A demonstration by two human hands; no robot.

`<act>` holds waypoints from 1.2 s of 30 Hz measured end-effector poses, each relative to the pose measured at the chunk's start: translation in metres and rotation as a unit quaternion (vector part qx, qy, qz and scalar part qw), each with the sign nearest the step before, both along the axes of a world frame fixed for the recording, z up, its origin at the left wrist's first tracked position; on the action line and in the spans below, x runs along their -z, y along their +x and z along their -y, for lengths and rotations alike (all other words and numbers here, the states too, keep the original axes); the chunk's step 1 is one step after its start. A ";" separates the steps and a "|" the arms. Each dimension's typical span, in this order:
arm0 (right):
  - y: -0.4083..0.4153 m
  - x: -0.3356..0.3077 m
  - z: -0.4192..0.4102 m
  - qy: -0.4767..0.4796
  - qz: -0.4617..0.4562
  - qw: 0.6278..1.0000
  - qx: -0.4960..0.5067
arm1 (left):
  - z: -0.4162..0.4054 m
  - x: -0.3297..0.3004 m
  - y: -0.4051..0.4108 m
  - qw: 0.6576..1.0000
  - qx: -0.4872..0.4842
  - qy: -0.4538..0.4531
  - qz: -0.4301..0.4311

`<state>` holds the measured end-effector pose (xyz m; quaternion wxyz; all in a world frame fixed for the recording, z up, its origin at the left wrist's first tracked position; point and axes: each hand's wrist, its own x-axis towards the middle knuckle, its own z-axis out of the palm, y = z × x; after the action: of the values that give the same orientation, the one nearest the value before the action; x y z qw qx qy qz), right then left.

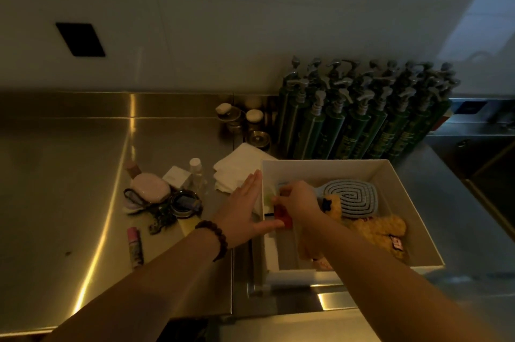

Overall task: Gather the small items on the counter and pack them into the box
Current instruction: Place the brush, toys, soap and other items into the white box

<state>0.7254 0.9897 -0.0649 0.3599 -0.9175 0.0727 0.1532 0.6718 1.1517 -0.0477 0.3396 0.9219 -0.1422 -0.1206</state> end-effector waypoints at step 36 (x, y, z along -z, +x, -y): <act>-0.080 0.027 -0.185 -0.239 0.055 0.950 -0.193 | -0.192 0.062 -0.071 0.923 -0.334 0.190 -0.022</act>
<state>0.6455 1.1746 -0.0918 0.0967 -0.9803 -0.0908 0.1466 0.6005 1.3440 -0.1093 0.1822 0.9602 0.2068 -0.0453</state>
